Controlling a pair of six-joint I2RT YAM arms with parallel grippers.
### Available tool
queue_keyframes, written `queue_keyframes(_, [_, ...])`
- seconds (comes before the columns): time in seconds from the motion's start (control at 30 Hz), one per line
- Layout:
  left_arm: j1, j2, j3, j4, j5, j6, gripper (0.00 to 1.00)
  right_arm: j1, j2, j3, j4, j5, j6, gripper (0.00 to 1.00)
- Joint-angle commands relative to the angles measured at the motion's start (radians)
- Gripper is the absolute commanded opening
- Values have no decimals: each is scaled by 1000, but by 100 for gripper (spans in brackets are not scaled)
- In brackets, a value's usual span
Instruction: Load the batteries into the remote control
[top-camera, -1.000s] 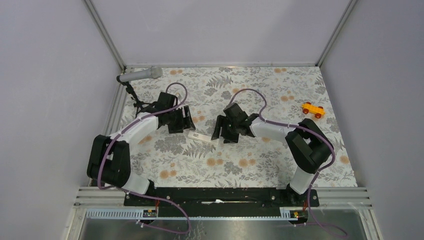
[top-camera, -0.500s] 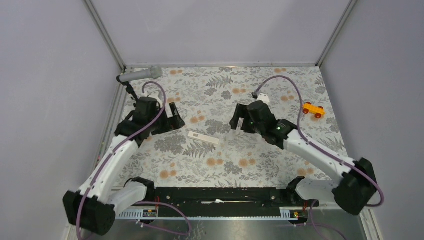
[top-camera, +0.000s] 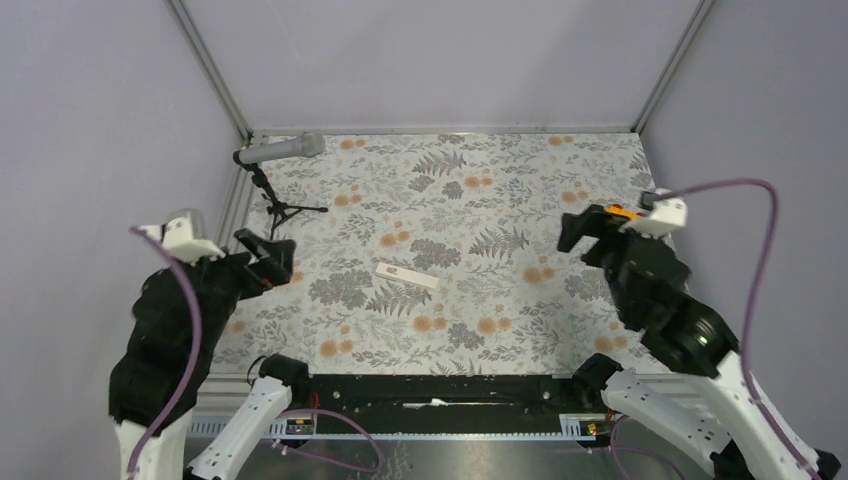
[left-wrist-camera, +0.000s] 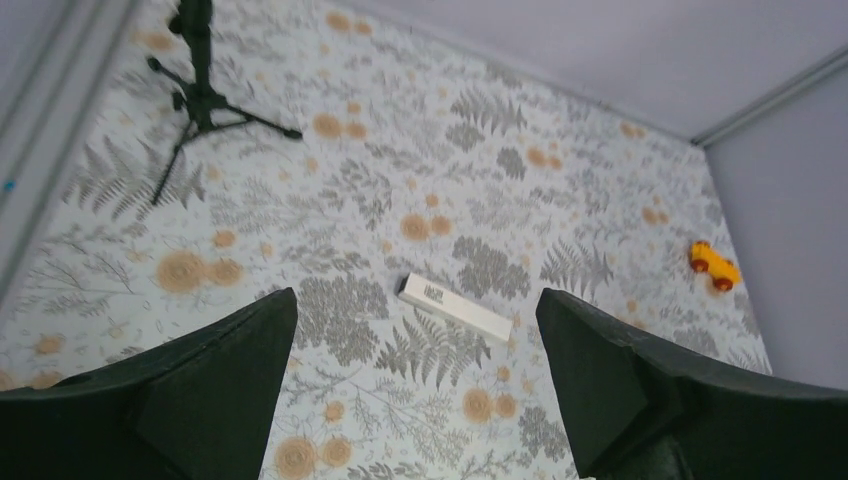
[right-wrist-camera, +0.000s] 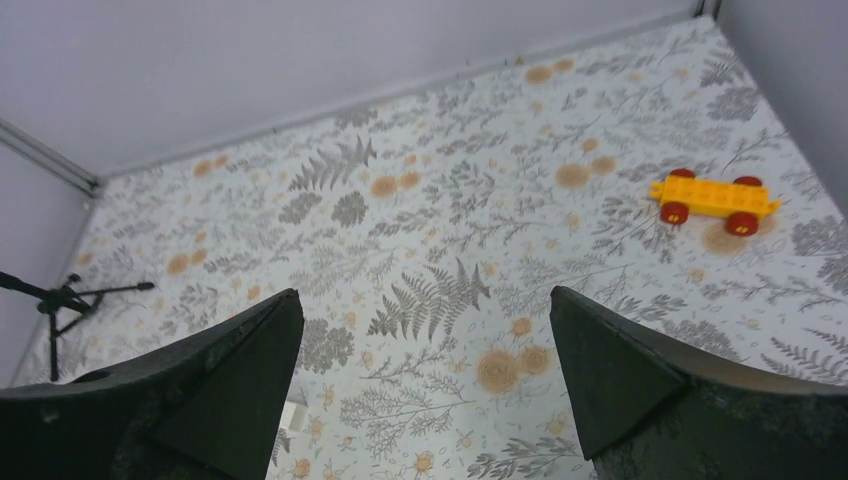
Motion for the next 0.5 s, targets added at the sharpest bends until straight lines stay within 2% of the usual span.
queue_keyframes(0.0, [4,-87,102,-86,-118,70,99,-3,-160,67,-98,91,-65,100])
queue_keyframes(0.23, [4,-158,125,-143,-119,77,99,-3,-262,136,-168,78,-62,100])
queue_keyframes(0.47, [4,-205,73,-126,-155,72,99,-3,-300,90,-134,77,-85,100])
